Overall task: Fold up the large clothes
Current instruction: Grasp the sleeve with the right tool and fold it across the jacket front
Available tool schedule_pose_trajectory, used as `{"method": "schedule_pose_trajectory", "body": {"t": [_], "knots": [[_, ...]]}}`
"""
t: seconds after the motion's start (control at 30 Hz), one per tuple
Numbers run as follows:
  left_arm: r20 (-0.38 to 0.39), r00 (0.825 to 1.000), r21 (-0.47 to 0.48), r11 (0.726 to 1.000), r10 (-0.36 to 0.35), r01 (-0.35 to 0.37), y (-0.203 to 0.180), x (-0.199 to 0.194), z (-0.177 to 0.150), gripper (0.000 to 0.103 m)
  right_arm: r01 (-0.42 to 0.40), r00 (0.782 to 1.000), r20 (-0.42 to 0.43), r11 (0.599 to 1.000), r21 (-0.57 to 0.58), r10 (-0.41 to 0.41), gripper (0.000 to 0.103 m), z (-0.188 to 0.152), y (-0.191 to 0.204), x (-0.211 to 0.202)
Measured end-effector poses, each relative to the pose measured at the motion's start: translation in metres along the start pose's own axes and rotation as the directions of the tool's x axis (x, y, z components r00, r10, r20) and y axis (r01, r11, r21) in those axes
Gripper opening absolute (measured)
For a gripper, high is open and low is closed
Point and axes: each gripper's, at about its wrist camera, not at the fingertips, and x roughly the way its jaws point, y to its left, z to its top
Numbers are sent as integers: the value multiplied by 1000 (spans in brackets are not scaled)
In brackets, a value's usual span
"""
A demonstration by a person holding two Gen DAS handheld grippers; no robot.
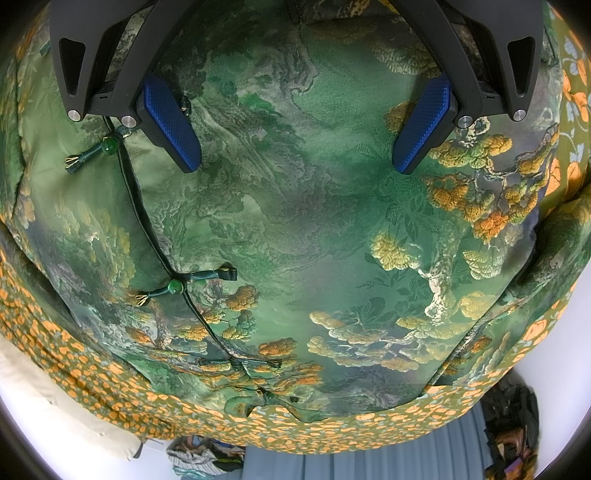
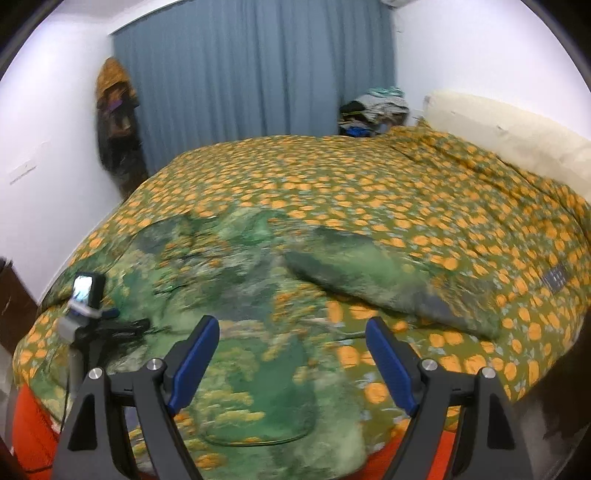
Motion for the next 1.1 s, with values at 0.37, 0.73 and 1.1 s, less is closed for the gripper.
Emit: {"method": "schedule_pose_trajectory", "body": {"t": [0.37, 0.73, 1.1], "knots": [[0, 1000, 0, 1000, 0, 0, 0, 0, 0, 103, 53, 989, -142, 780, 623, 45, 83, -55, -225, 94], [12, 1000, -3, 1000, 1, -1, -1, 1, 1, 103, 40, 999, -47, 480, 876, 3, 81, -73, -311, 173], [-82, 995, -63, 997, -48, 43, 9, -4, 4, 103, 146, 981, 42, 868, 475, -188, 13, 33, -225, 132]]}}
